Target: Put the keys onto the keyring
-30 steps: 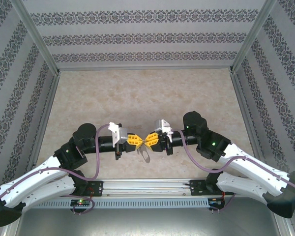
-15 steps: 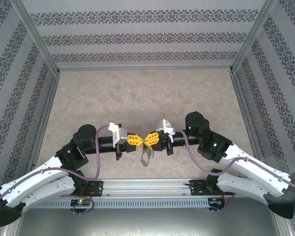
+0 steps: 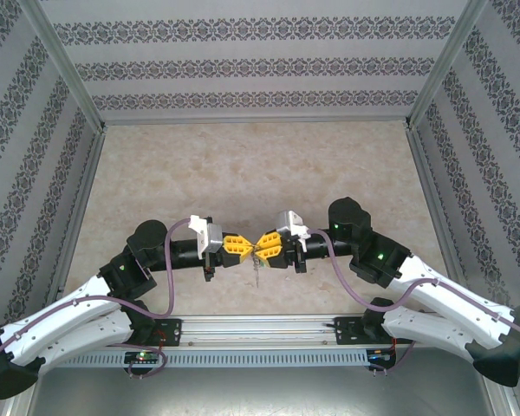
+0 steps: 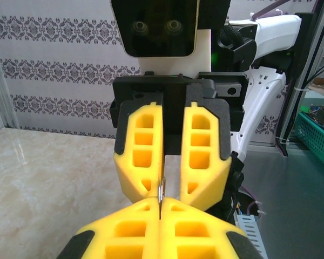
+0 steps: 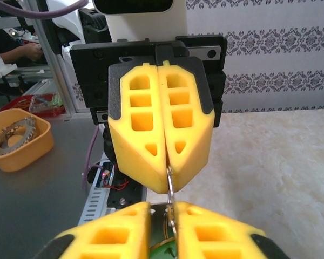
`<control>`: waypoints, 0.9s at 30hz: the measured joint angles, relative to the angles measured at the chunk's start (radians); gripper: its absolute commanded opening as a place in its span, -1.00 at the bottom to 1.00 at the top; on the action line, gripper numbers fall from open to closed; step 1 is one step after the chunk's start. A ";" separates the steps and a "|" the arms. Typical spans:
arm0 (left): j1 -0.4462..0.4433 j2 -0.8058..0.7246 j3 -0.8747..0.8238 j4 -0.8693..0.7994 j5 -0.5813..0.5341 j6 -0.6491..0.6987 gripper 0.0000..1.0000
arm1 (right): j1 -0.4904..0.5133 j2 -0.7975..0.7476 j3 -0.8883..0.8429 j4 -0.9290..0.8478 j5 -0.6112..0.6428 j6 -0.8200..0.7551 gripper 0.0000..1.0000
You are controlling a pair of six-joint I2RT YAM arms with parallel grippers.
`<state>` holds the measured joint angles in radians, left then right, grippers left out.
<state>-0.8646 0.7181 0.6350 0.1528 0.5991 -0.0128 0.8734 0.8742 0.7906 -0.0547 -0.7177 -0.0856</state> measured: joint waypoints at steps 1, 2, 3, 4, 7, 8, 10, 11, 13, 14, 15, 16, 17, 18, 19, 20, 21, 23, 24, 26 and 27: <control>0.000 0.000 -0.001 0.003 0.002 0.000 -1.00 | 0.000 -0.002 -0.001 0.000 0.003 0.001 -0.82; 0.000 0.000 -0.002 0.004 0.003 -0.001 -1.00 | 0.000 -0.002 -0.001 0.000 0.005 0.000 -0.88; 0.000 0.000 -0.002 0.005 0.003 -0.002 -1.00 | 0.000 -0.004 -0.001 0.000 0.006 -0.001 -0.94; 0.000 0.000 -0.002 0.006 0.003 -0.003 -1.00 | 0.000 -0.006 -0.001 0.000 0.007 -0.001 -1.00; 0.000 0.005 -0.002 0.006 0.003 -0.003 -1.00 | 0.000 -0.011 -0.003 -0.002 0.016 -0.005 -1.00; 0.000 0.007 -0.002 0.005 0.003 -0.003 -1.00 | 0.000 -0.011 -0.004 -0.005 0.020 -0.005 -1.00; 0.000 0.010 -0.001 -0.001 -0.001 -0.002 -1.00 | 0.000 -0.013 -0.006 -0.011 0.028 -0.008 -1.00; 0.000 0.011 0.003 -0.013 -0.005 0.002 -0.93 | 0.000 -0.013 -0.006 -0.016 0.034 -0.010 -1.00; 0.000 0.018 0.030 -0.071 -0.022 0.020 -0.70 | 0.002 -0.013 -0.006 -0.027 0.055 -0.021 -1.00; 0.000 0.025 0.050 -0.107 -0.033 0.032 -0.58 | 0.002 -0.013 -0.005 -0.031 0.068 -0.027 -1.00; 0.000 0.034 0.077 -0.153 -0.051 0.047 -0.48 | 0.004 -0.013 -0.003 -0.044 0.083 -0.034 -1.00; 0.000 0.043 0.107 -0.200 -0.073 0.061 -0.42 | 0.004 -0.010 0.001 -0.064 0.100 -0.044 -1.00; 0.000 0.051 0.131 -0.238 -0.087 0.070 -0.39 | 0.004 -0.004 0.008 -0.085 0.114 -0.052 -1.00; -0.001 0.061 0.159 -0.282 -0.107 0.083 -0.38 | 0.005 0.006 0.019 -0.110 0.131 -0.061 -1.00; -0.003 0.069 0.183 -0.321 -0.125 0.094 -0.37 | 0.006 0.019 0.033 -0.137 0.148 -0.072 -1.00; -0.006 0.077 0.204 -0.357 -0.140 0.107 -0.37 | 0.006 0.031 0.048 -0.163 0.162 -0.080 -1.00; -0.008 0.084 0.217 -0.387 -0.150 0.117 -0.36 | 0.007 0.040 0.060 -0.184 0.174 -0.088 -1.00; -0.013 0.103 0.239 -0.447 -0.160 0.137 -0.34 | 0.009 0.051 0.083 -0.227 0.195 -0.105 -1.00; -0.014 0.112 0.246 -0.469 -0.160 0.143 -0.33 | 0.013 0.053 0.090 -0.240 0.201 -0.109 -1.00; -0.019 0.137 0.260 -0.515 -0.159 0.160 -0.31 | 0.017 0.053 0.101 -0.267 0.206 -0.122 -1.00; -0.022 0.147 0.265 -0.531 -0.159 0.166 -0.31 | 0.021 0.053 0.105 -0.275 0.208 -0.125 -1.00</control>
<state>-0.8867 0.8650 0.9001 -0.3782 0.4404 0.1535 0.8944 0.9268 0.8959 -0.3294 -0.5102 -0.2108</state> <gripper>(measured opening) 0.341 0.054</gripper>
